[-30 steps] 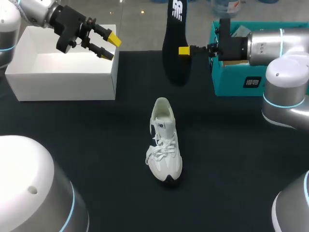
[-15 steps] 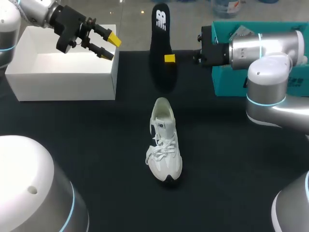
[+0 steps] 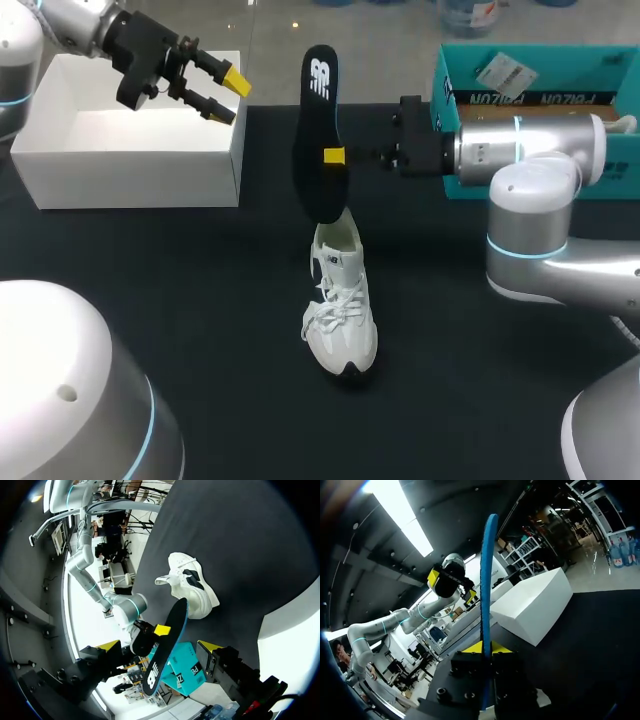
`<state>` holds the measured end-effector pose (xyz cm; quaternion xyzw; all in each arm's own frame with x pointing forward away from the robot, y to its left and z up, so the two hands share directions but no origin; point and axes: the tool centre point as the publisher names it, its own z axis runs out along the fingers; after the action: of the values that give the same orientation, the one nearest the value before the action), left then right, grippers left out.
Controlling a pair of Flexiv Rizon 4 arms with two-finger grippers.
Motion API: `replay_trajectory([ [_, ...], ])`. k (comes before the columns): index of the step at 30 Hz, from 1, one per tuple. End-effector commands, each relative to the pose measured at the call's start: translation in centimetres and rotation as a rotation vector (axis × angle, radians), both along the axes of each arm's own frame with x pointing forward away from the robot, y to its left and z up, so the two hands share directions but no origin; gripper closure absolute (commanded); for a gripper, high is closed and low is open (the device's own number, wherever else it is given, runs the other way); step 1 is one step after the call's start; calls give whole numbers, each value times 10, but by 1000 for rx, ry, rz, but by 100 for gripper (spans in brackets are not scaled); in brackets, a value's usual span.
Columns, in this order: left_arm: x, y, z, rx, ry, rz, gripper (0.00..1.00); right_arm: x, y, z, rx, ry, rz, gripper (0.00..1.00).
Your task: Take the shoe out of the shoebox, open the shoe tongue, remove and reinsert the insole, then place the shoe into the shoebox
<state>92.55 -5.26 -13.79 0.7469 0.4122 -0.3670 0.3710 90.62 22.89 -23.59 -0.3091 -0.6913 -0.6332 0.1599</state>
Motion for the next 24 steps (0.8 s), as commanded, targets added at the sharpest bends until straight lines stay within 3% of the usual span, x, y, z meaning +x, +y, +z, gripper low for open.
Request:
replay_trajectory([
  [1,0,0,0,3,-2,0,0,-2,1,0,1,-1,-6,100],
  [8,0,0,0,3,-2,0,0,-2,1,0,1,-1,-6,100],
  [16,0,0,0,3,-2,0,0,-4,7,-26,-14,-3,7,100],
  [24,0,0,0,3,-2,0,0,-18,10,-42,4,37,-4,100],
])
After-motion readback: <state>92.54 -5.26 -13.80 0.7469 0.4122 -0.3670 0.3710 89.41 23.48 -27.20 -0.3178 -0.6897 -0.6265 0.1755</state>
